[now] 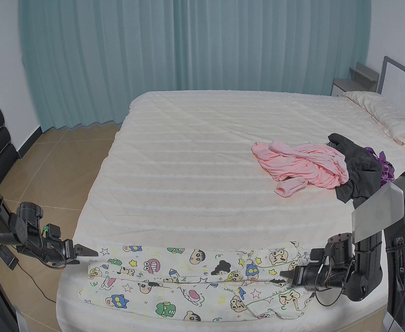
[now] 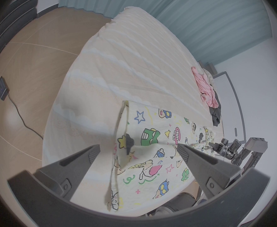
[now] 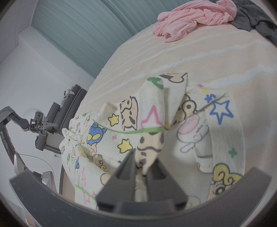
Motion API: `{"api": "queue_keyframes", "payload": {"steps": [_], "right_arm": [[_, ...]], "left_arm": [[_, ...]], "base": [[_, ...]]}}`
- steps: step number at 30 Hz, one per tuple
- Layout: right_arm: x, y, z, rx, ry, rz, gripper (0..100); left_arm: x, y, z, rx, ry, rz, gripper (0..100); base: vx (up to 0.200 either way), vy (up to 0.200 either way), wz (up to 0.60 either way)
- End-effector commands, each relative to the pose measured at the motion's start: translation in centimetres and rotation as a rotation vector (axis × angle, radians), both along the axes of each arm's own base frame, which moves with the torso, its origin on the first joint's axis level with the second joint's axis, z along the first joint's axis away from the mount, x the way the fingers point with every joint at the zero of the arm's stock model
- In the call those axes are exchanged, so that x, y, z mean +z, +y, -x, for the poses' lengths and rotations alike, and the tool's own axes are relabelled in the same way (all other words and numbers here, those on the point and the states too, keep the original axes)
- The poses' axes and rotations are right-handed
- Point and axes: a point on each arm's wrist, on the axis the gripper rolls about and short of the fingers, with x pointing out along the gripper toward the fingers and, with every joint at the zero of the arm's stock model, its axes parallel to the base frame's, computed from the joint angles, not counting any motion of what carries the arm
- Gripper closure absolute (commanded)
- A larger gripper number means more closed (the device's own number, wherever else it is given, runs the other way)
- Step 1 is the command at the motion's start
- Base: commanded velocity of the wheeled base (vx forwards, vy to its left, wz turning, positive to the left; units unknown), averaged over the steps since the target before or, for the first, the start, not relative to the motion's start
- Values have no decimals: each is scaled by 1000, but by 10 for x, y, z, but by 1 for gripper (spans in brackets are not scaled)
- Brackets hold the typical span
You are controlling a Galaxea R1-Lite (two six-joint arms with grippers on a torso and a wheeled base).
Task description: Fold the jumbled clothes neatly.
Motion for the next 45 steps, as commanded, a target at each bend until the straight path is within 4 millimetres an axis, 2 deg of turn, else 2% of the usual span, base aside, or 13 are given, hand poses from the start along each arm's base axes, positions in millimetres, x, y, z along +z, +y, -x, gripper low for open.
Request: {"api": "queue_keyframes", "payload": {"steps": [1,9,10,14,17,19,22,26,28,33,36,44,45], "right_arm": [[11,-4,5,-22,-2,-19,100],[21,-9,21,-40,44,-33,100],[19,-10,23,-41,55,-28,0],[20,-11,23,-51,53,-24,0],[28,-18,20,-76,15,-32,0],[38,-20,18,-91,-20,-48,0],[64,-23,14,-105,-128,-85,0],[74,-19,6,-99,-192,-106,0],[74,-18,2,-99,-203,-109,0],[52,-15,-18,-102,-167,-98,0],[42,-13,-23,-101,-146,-91,0],[33,-6,-29,-80,-140,-90,0],[30,-5,-29,-73,-132,-87,100]], "left_arm": [[-1,1,1,5,3,2,0],[-3,1,1,5,10,4,0],[-3,2,1,5,8,4,0],[-3,2,1,5,-5,-3,0],[-3,2,1,5,-8,-4,0],[-3,2,1,8,-6,-3,0],[-4,2,1,8,-3,-2,0],[-4,2,1,8,-3,-2,0],[-4,2,1,8,-3,-2,0],[-4,2,1,8,-4,0,0],[-5,2,1,8,-2,0,0],[-4,2,1,8,-4,0,0],[-4,2,1,8,-4,0,0]], "base": [[0,0,0],[0,0,0],[0,0,0],[0,0,0],[0,0,0],[0,0,0],[0,0,0],[0,0,0],[0,0,0],[0,0,0],[0,0,0],[0,0,0],[0,0,0]]}}
